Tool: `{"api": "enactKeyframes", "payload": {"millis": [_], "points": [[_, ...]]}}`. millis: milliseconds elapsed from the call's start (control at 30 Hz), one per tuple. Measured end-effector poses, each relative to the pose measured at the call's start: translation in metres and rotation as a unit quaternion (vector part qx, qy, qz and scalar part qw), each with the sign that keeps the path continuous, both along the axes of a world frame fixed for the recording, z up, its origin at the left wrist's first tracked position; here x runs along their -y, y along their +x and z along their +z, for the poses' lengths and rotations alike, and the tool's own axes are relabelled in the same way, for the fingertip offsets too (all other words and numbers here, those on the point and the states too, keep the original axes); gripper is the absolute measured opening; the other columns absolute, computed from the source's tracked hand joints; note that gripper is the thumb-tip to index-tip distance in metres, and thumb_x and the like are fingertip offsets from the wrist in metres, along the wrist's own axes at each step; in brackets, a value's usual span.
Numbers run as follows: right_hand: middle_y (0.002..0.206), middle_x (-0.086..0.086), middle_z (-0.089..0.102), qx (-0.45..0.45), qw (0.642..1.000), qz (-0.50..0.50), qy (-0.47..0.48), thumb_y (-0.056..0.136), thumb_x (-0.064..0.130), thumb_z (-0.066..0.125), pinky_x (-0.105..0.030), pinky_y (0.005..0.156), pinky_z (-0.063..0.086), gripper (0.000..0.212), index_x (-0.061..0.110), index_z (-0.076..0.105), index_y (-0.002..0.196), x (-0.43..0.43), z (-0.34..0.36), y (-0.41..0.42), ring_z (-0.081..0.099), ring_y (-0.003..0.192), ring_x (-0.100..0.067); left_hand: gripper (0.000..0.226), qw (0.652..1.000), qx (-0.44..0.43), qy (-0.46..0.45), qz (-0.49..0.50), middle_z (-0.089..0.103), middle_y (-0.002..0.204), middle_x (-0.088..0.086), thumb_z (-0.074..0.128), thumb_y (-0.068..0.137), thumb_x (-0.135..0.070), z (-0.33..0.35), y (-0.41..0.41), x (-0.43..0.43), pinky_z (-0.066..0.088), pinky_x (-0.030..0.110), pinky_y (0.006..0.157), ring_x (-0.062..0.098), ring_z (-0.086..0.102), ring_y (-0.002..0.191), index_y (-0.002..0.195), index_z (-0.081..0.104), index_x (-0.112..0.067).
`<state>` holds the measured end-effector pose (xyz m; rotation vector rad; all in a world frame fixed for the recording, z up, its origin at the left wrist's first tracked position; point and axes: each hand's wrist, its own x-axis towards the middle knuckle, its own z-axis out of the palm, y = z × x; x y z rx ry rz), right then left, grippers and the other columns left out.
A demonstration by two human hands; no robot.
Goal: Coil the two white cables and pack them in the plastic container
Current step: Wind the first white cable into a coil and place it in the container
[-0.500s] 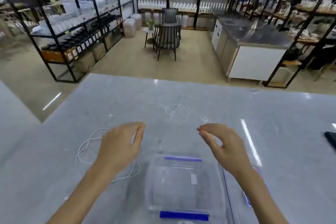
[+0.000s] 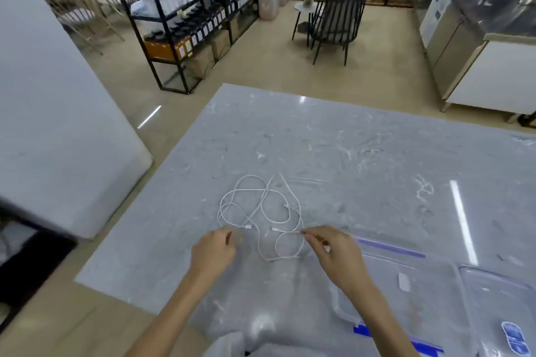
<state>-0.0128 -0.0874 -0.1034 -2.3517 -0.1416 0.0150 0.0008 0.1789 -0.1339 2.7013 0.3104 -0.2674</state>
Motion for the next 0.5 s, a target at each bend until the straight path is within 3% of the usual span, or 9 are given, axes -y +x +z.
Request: {"api": "enactKeyframes", "payload": {"millis": [100,200,267,367,500], "points": [[0.105,0.003,0.076,-0.08,0.996,0.038,0.0,0.093,0.022,0.061,-0.029,0.085,0.051,0.017,0.021,0.075,0.103,-0.058,-0.028,0.017,0.069,0.095,-0.017,0.027,0.992,-0.117,0.046,-0.022,0.068,0.114,0.006,0.049,0.093,-0.039,-0.025,0.008,-0.028,0.048,0.034,0.085,0.028,0.064,0.107,0.106,0.061,-0.02],[0.125,-0.005,0.068,-0.127,0.983,0.132,-0.012,0.093,0.006,0.053,-0.033,0.103,0.044,0.033,0.015,0.068,0.12,-0.114,-0.063,0.015,0.061,0.116,-0.022,0.044,0.976,-0.188,0.049,-0.094,0.062,0.123,0.006,0.058,0.085,-0.051,-0.056,0.0,-0.04,0.047,0.034,0.09,0.026,0.059,0.113,0.115,0.058,-0.018],[0.133,-0.009,0.061,-0.127,0.972,0.194,-0.031,0.087,-0.003,0.046,-0.029,0.108,0.038,0.047,0.011,0.06,0.13,-0.141,-0.084,0.01,0.055,0.123,-0.024,0.049,0.972,-0.169,0.07,-0.149,0.057,0.129,0.008,0.06,0.086,-0.045,-0.071,-0.006,-0.043,0.045,0.035,0.094,0.026,0.053,0.12,0.124,0.054,-0.015],[0.132,-0.011,0.06,-0.099,0.973,0.2,-0.062,0.087,-0.003,0.044,-0.035,0.102,0.042,0.052,0.013,0.054,0.136,-0.162,-0.107,0.009,0.057,0.116,-0.03,0.041,0.962,-0.118,0.1,-0.224,0.054,0.128,0.01,0.048,0.094,-0.033,-0.08,-0.008,-0.048,0.039,0.036,0.096,0.027,0.048,0.123,0.129,0.05,-0.012],[0.144,-0.003,0.047,-0.071,0.975,0.193,-0.09,0.088,-0.003,0.04,-0.035,0.102,0.042,0.068,0.026,0.033,0.15,-0.168,-0.12,0.01,0.05,0.12,-0.025,0.04,0.965,-0.112,0.042,-0.234,0.055,0.129,0.015,0.041,0.096,-0.018,-0.08,-0.001,-0.056,0.04,0.039,0.095,0.031,0.051,0.119,0.134,0.045,-0.005]]}}
